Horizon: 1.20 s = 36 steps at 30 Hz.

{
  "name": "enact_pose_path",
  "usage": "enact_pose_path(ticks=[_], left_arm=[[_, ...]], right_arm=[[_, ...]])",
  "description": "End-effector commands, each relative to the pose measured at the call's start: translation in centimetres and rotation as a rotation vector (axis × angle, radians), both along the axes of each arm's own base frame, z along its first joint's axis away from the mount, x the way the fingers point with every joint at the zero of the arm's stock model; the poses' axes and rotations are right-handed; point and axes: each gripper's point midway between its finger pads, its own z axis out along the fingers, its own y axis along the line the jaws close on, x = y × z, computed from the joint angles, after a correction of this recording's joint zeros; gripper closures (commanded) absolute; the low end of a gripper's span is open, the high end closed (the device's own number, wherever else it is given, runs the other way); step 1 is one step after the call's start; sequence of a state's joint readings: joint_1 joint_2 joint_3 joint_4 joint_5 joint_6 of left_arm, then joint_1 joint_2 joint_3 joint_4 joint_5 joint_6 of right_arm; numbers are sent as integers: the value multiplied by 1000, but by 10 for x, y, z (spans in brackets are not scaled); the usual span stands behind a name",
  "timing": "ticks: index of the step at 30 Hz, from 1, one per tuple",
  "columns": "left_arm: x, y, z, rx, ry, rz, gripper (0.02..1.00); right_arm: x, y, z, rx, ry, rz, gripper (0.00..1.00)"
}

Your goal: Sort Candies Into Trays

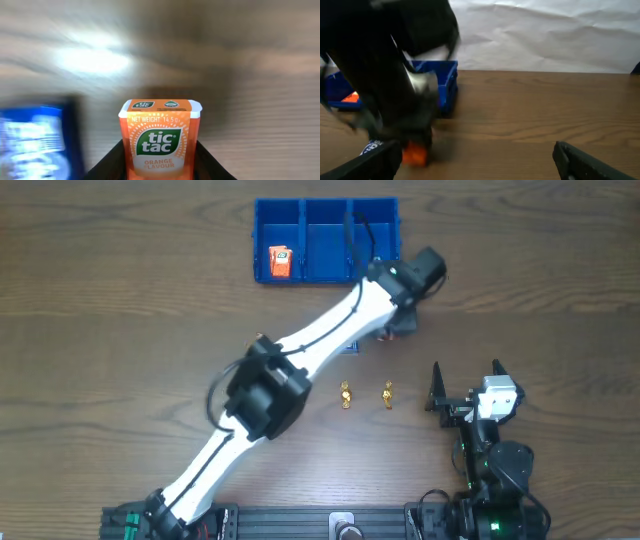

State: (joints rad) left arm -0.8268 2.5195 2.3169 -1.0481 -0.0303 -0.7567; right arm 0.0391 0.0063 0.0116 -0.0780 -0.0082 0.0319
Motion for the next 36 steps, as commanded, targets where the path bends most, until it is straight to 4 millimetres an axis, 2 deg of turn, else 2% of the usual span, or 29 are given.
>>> enact_pose_path(ticks=[1, 2, 4, 5, 6, 8, 11, 16, 21, 28, 30, 32, 34, 36], left_arm=[[64, 74, 164, -63, -333, 39, 704], [78, 104, 192, -64, -388, 59, 702], [94, 138, 209, -49, -424, 82, 702], [101, 153, 210, -36, -429, 92, 706], [111, 172, 208, -22, -424, 102, 704], [124, 195, 195, 2, -398, 102, 709], [137, 215, 167, 35, -346, 86, 706], [147, 216, 109, 82, -250, 7, 687], [148, 216, 81, 85, -195, -2, 687], [149, 220, 68, 88, -170, 3, 625], [150, 220, 65, 77, -161, 5, 435], [150, 221, 65, 62, -157, 24, 303], [151, 221, 73, 55, -173, 29, 266], [150, 220, 100, 31, -222, 45, 253]], right_arm=[[0, 2, -2, -18, 4, 9, 3], [0, 2, -2, -18, 4, 9, 3], [0, 2, -2, -18, 4, 9, 3], [0, 2, -2, -18, 4, 9, 3], [0, 2, -2, -18, 4, 9, 3], [0, 2, -2, -18, 4, 9, 3], [0, 2, -2, -18, 4, 9, 3], [0, 2, -2, -18, 4, 9, 3], [0, 2, -2, -18, 4, 9, 3], [0, 2, -2, -18, 4, 9, 3], [0, 2, -2, -18, 4, 9, 3], [0, 2, -2, -18, 4, 9, 3], [0, 2, -2, -18, 4, 9, 5], [0, 2, -2, -18, 4, 9, 3]])
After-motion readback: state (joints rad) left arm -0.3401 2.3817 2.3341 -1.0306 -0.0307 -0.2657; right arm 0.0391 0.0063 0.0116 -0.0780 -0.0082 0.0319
